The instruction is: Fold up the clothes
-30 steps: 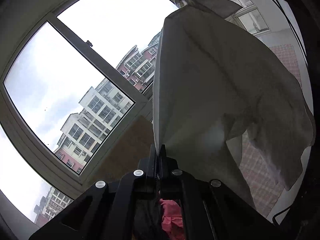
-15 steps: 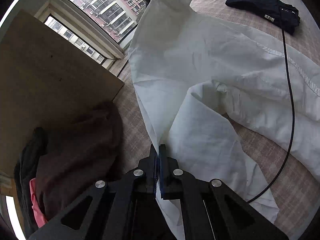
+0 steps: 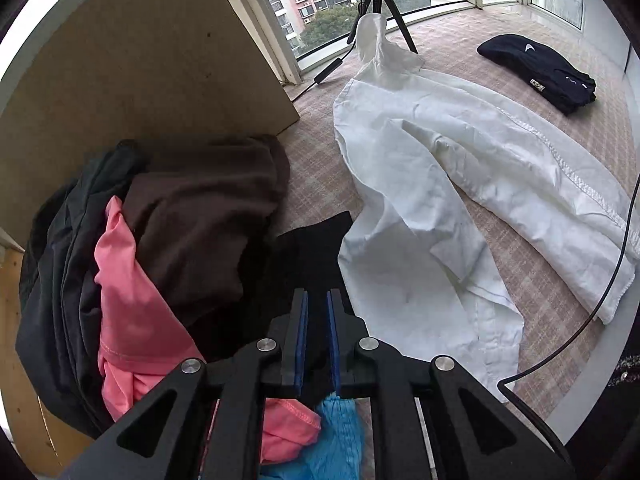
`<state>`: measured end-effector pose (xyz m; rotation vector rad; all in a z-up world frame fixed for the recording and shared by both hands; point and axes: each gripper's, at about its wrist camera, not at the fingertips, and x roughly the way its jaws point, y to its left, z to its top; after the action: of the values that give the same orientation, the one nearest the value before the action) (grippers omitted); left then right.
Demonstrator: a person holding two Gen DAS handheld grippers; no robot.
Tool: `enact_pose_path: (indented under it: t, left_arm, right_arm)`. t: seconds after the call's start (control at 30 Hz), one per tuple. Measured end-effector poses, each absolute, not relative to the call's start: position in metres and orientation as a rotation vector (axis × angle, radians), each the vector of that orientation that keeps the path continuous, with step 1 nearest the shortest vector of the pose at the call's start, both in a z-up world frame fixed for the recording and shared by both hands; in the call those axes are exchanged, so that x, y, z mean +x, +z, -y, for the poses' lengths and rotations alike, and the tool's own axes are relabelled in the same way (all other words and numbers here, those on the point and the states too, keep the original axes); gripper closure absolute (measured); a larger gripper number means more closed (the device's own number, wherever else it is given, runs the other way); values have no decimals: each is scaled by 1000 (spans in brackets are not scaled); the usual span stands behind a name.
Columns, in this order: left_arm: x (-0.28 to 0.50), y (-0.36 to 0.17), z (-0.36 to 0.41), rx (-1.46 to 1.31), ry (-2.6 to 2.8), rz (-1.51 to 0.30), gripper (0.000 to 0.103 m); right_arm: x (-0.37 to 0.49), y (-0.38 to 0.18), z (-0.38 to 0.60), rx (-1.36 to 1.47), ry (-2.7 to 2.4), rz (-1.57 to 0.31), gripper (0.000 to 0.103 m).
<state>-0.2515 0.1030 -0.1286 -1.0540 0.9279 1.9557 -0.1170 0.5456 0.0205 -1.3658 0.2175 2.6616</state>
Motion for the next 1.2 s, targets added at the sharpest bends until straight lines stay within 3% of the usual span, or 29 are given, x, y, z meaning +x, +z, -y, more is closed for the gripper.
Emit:
enact_pose_path:
  t: [0.07,0.17,0.33,0.53,0.77,0.87,0.97,1.2]
  left_arm:
    - [-226,-134,-90,-1095,1941,-837,89]
    - [-189,-156,-89,-1133,1914,-730,78]
    - [-138,-204,-96,-1169,1872,-783,76]
    - [-111,-236,-92,-1153,1882,-901,66]
    - [-118,-223,-77,-1148,1915,-814,67]
    - [-110,-218,-65,-1133,1899,-786,66]
    - [-99,-223,-59,-1104,1869,-829,59]
    - [-98,-235,-58,-1087,1842,-871,58]
  right_arm:
    - [-69,14,-546,-1323,2671,-378,74]
    - [-7,-8,-525,-1267,2670,-530,62]
    - [35,-85,-482,-1347,2599,-842,61]
    - [38,-134,-444,-1397,2563,-993,61]
    - [-14,-150,-366,-1525,2741,-981,61]
    - [-60,-177,-309,-1653,2758,-848,61]
    - [-98,-214,-264,-1801,2691,-790,61]
    - [-133,-259,-209,-1942,2601,-714,60]
